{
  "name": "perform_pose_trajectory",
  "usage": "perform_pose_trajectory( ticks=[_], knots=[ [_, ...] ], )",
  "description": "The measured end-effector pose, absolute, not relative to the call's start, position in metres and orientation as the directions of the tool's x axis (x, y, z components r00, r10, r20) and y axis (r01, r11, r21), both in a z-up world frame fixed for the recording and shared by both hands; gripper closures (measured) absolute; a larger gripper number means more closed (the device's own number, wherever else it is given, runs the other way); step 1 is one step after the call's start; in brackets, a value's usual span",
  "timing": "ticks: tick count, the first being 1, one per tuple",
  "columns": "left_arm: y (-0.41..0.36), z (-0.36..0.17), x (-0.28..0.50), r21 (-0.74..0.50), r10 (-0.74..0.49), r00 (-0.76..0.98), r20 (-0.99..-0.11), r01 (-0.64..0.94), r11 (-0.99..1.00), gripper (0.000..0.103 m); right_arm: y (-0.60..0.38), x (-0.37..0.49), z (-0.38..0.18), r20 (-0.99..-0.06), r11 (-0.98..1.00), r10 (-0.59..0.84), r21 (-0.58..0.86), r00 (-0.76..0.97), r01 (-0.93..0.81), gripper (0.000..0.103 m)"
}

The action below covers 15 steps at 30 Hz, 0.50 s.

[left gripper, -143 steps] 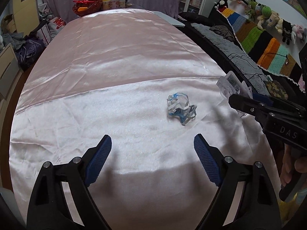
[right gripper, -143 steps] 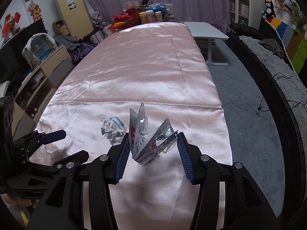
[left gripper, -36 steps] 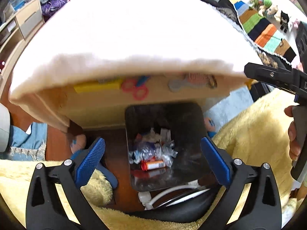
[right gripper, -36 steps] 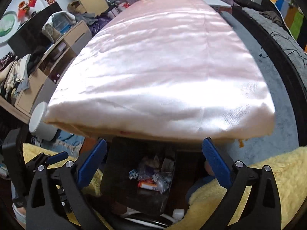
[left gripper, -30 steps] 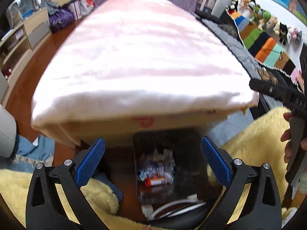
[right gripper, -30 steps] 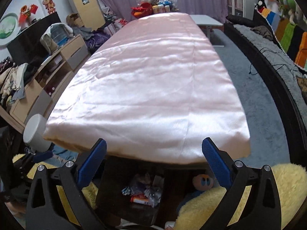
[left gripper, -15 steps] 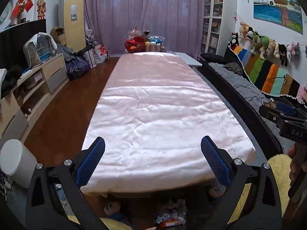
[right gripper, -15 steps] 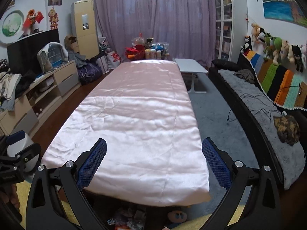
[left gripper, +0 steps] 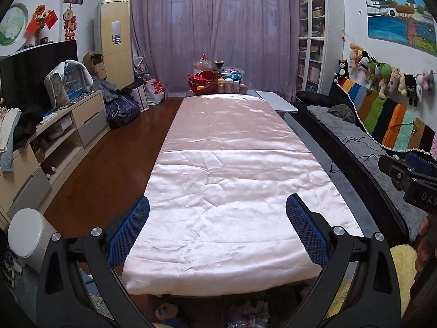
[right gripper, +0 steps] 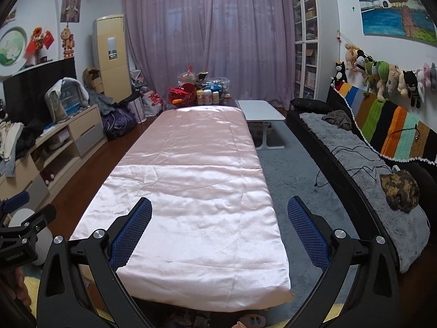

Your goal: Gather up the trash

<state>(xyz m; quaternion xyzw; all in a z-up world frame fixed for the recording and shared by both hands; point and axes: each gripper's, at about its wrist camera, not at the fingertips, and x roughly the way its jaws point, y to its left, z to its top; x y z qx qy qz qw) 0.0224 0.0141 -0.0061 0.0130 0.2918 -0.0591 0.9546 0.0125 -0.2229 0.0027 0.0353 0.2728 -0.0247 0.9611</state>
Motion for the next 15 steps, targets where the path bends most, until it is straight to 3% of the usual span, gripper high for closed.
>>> perform_pose_trajectory(
  ticks=[15],
  knots=[
    [0.023,-0.004,0.013,-0.035,-0.096,0.826,-0.555,0.092,0.995,0.008,-0.206,0.001,0.002,-0.541,0.998,-0.022,0.038,0.841,0.05,0.003]
  ],
)
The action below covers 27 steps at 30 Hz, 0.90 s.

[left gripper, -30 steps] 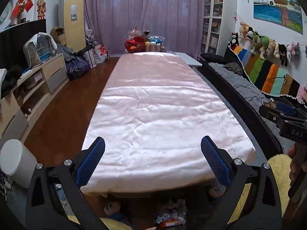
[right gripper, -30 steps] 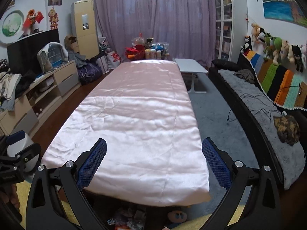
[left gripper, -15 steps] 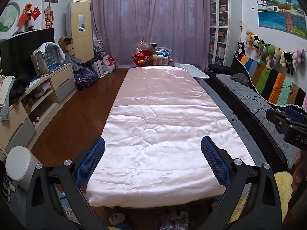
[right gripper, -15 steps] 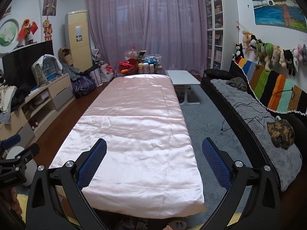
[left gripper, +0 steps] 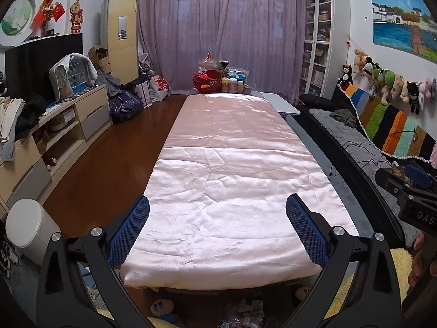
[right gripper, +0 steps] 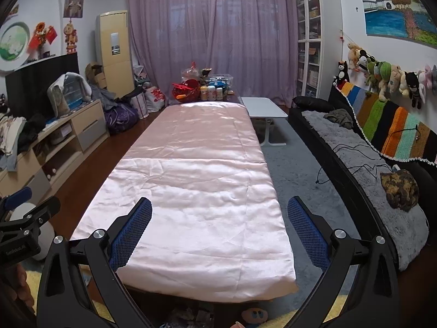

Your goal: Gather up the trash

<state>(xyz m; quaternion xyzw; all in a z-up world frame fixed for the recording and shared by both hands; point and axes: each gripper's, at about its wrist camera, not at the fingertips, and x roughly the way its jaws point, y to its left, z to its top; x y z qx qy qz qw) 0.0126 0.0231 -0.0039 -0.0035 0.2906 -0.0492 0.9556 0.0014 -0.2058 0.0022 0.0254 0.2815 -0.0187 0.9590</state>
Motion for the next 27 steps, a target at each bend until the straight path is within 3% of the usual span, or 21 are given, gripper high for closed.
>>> perform_pose_trajectory(
  ticks=[27],
  knots=[
    [0.0205,-0.0049,0.0115,-0.053,-0.118,0.82,-0.56,0.107,0.993,0.008,-0.1997,0.0038,-0.0003,-0.559,0.998,0.025,0.062,0.829,0.012,0.003]
  ],
)
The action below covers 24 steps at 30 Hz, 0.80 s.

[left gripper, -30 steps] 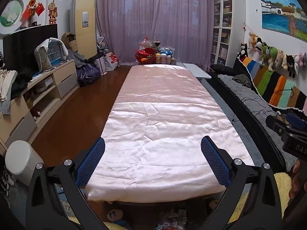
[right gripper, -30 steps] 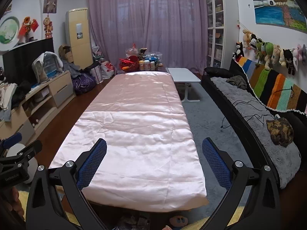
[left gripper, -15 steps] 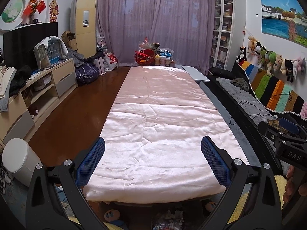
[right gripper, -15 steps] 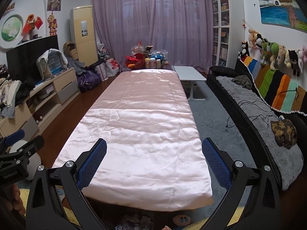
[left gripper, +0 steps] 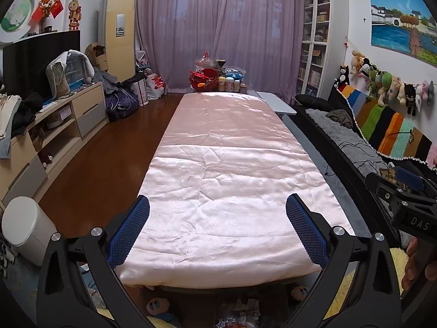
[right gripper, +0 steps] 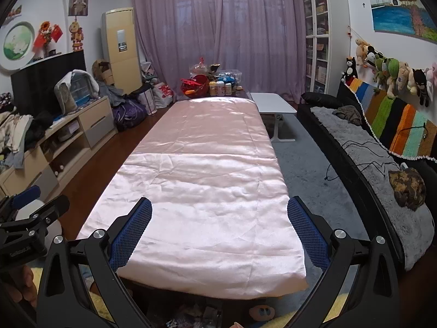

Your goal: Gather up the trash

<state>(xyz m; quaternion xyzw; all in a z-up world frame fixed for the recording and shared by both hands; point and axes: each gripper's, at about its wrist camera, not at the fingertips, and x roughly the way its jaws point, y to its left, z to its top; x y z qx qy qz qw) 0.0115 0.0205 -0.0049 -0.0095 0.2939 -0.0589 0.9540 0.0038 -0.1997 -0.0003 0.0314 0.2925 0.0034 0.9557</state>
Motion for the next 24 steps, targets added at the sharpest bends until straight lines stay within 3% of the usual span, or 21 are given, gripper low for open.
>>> perform_pose_trajectory(
  ticks=[24],
  knots=[
    [0.0199,-0.0131,0.0075,-0.069,-0.124,0.82,-0.558,0.104,0.992,0.008,-0.1951,0.0017,-0.0098,-0.574,0.997,0.051,0.08,0.817,-0.005,0.003]
  ],
)
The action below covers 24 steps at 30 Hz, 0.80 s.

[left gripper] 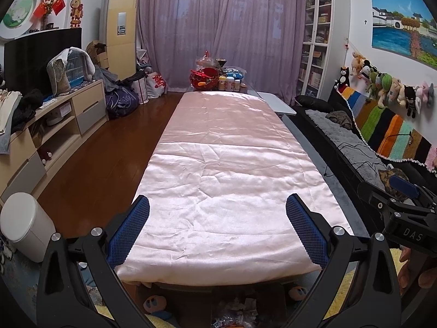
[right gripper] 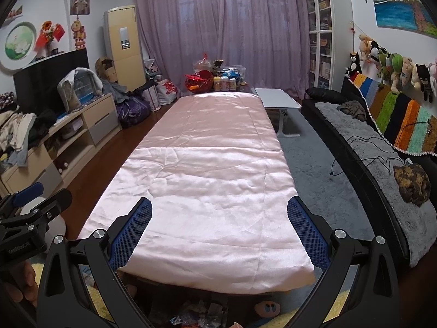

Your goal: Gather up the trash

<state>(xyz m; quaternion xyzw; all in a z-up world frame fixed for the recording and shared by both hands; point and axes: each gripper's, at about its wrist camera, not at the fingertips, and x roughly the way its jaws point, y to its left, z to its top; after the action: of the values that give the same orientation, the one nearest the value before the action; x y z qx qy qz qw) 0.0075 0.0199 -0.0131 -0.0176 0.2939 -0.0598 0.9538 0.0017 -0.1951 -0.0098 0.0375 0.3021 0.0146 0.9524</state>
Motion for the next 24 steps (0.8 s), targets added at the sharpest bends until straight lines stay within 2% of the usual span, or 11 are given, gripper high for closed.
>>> perform_pose_trajectory(
  ticks=[24],
  knots=[
    [0.0176,-0.0118,0.0042,-0.072,-0.134,0.823,-0.552,0.113,0.991,0.008,-0.192,-0.0014,-0.0097,-0.575,0.996,0.067,0.092,0.816,-0.017,0.003]
  ],
)
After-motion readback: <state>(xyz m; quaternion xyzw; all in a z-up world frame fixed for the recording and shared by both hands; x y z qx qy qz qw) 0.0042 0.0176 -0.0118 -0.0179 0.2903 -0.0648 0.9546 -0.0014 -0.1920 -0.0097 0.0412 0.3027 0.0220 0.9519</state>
